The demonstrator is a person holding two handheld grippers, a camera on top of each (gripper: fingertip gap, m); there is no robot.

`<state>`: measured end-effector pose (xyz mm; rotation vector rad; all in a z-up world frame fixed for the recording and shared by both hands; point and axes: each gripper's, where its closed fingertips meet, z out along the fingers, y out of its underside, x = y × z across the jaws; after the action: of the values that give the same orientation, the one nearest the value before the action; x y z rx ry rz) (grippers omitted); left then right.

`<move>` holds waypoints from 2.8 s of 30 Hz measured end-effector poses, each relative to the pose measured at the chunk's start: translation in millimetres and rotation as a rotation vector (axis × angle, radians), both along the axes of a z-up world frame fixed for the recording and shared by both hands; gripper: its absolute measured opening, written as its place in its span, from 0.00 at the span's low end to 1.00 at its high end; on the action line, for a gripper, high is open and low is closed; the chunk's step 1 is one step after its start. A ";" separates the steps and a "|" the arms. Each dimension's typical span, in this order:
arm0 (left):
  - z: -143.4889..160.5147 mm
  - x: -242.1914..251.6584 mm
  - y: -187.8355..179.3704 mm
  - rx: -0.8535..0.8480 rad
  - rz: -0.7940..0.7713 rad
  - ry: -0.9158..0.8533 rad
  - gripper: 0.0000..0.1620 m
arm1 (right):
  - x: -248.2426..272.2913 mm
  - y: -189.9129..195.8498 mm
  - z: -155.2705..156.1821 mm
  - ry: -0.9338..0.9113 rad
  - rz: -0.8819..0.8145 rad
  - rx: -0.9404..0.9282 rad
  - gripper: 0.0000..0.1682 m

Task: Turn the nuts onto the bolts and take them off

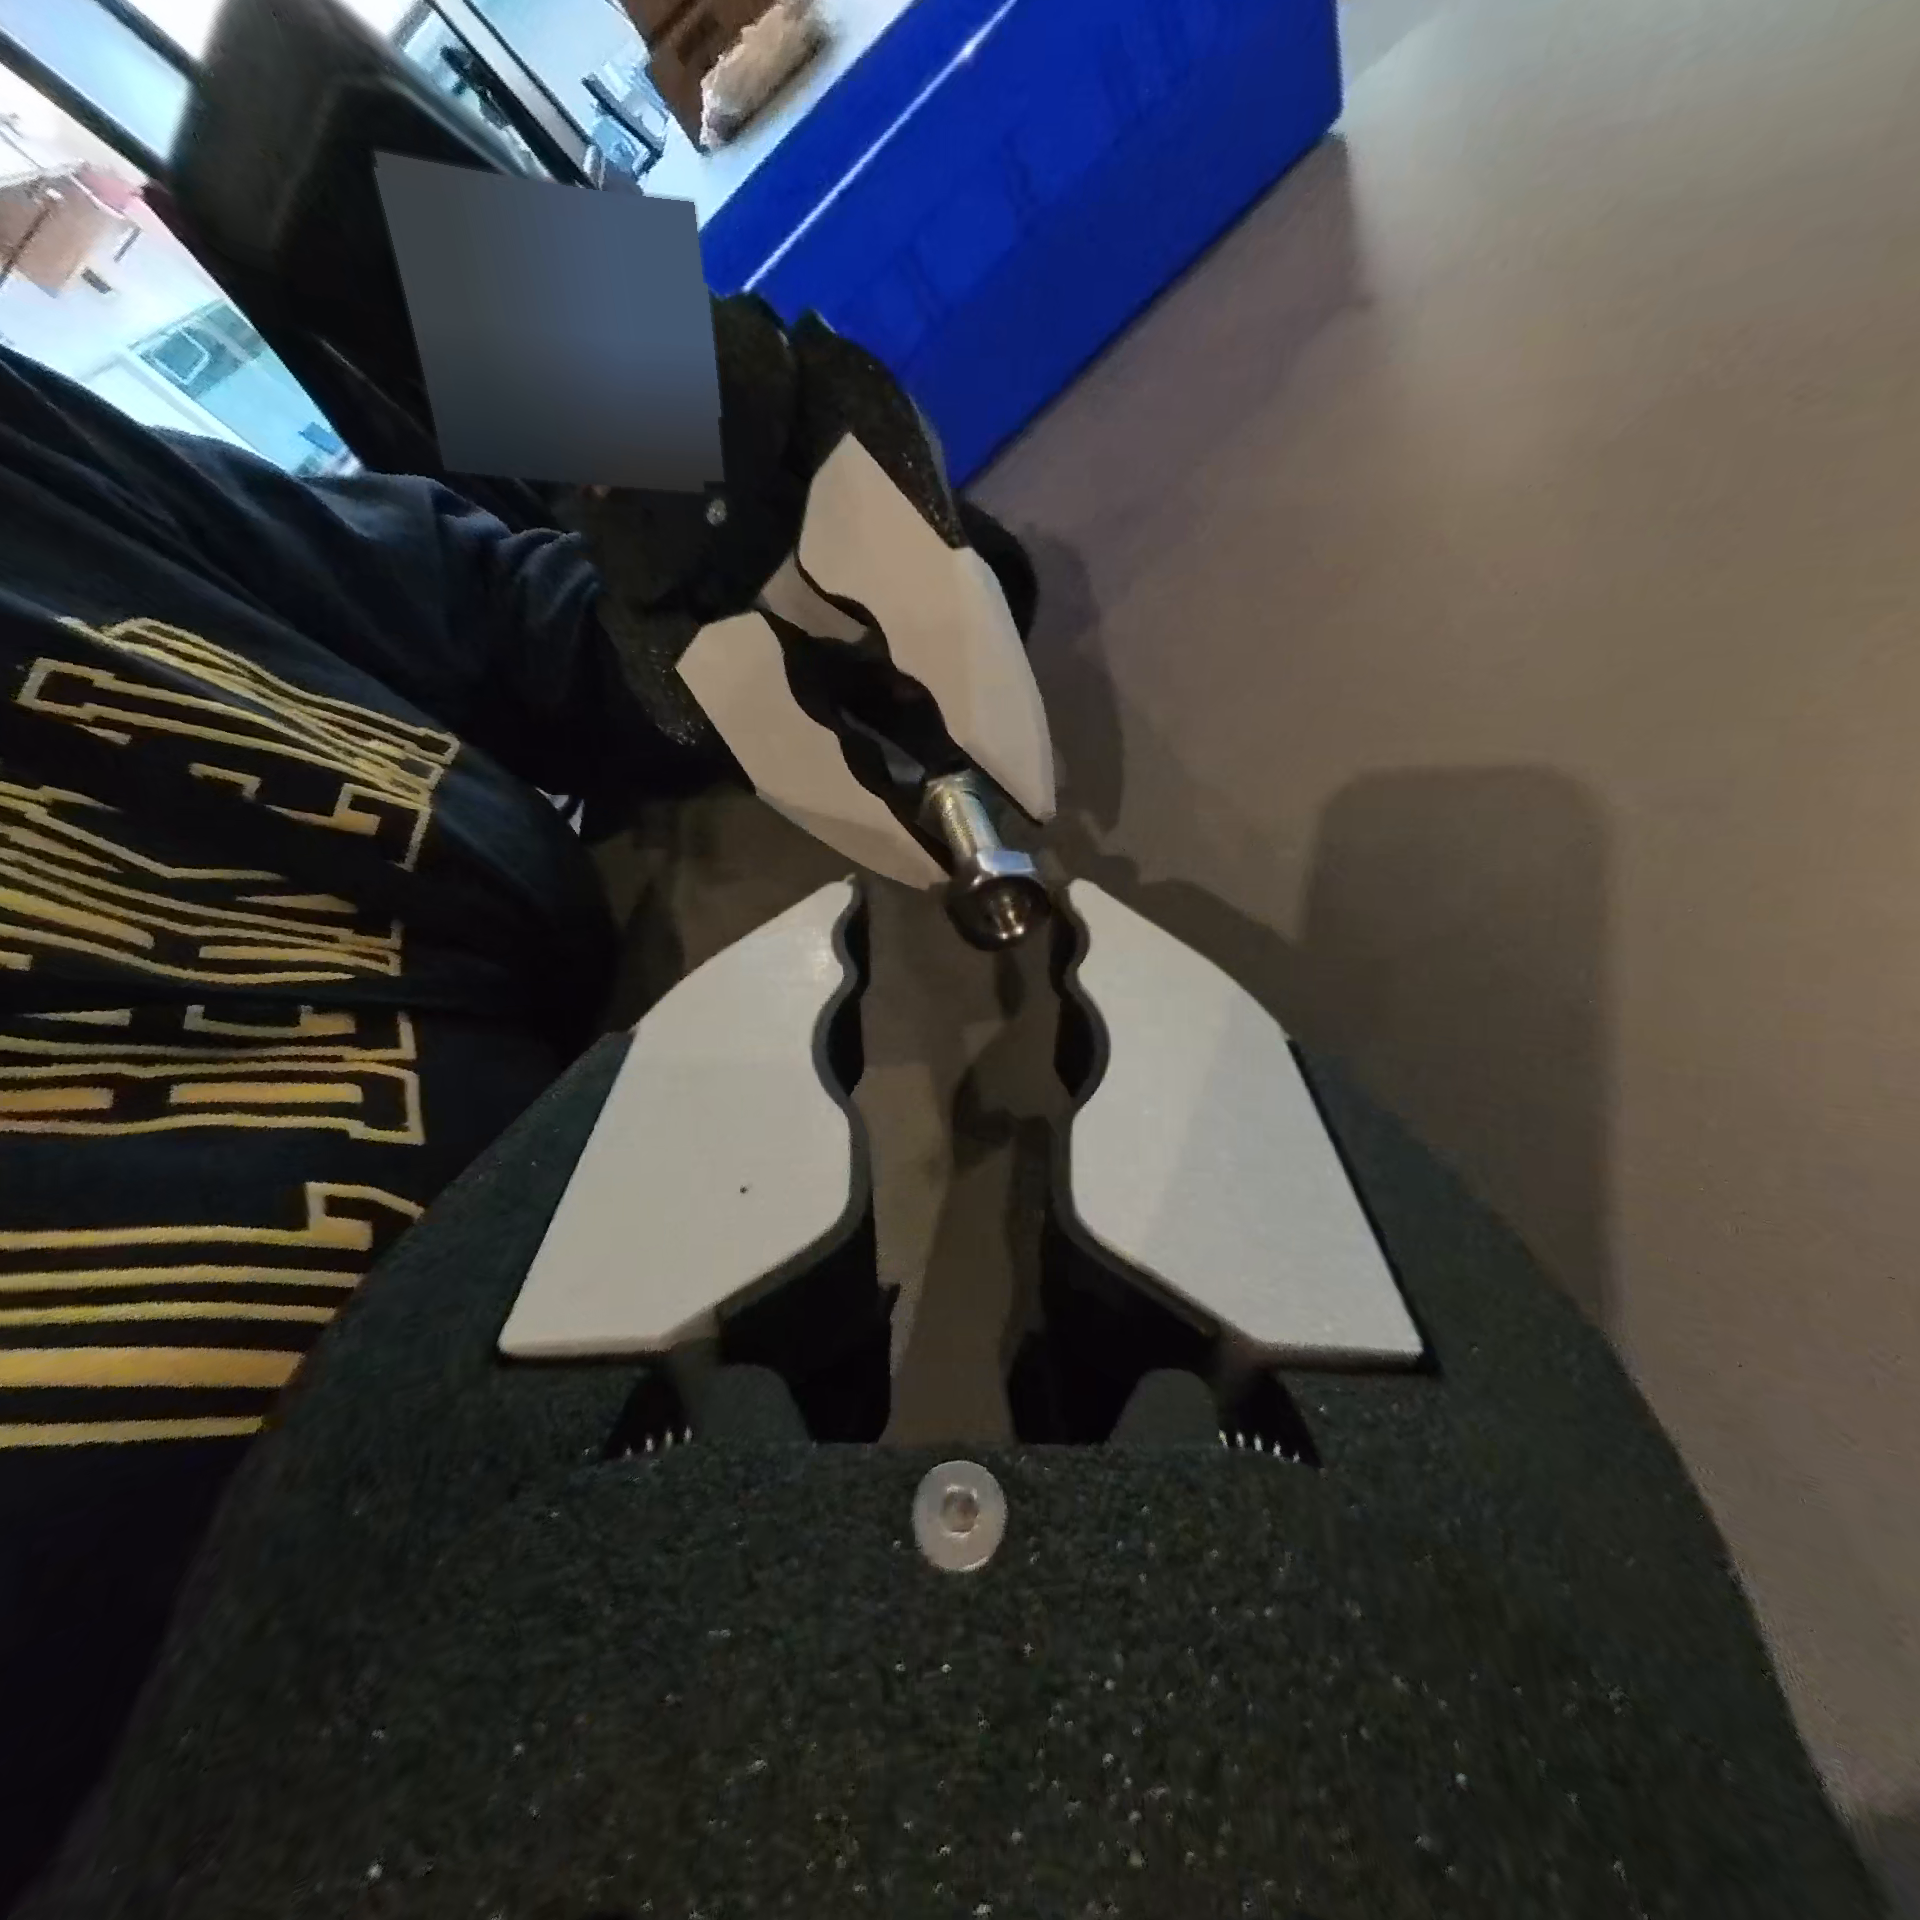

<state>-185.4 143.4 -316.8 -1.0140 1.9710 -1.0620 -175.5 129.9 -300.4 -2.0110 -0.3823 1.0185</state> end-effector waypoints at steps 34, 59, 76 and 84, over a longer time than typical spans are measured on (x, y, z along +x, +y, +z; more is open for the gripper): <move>5.0 1.2 4.9 -0.052 0.024 -0.007 0.11 | -10.7 -1.8 -8.4 -0.211 0.062 0.101 0.23; 45.7 -65.9 44.5 -0.156 0.292 -0.270 0.11 | -52.0 36.0 -29.3 -0.499 0.024 0.248 0.16; 48.6 -66.5 58.1 -0.209 0.349 -0.286 0.11 | -74.3 78.3 -54.0 -0.656 0.087 0.168 0.11; 45.4 -65.4 54.2 -0.197 0.331 -0.265 0.11 | -48.3 63.0 -19.5 -0.656 -0.052 0.202 0.11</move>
<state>-250.7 197.5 -271.4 -1.1876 1.4496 -1.1497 -223.8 192.9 -319.8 -2.1115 -0.7391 0.2455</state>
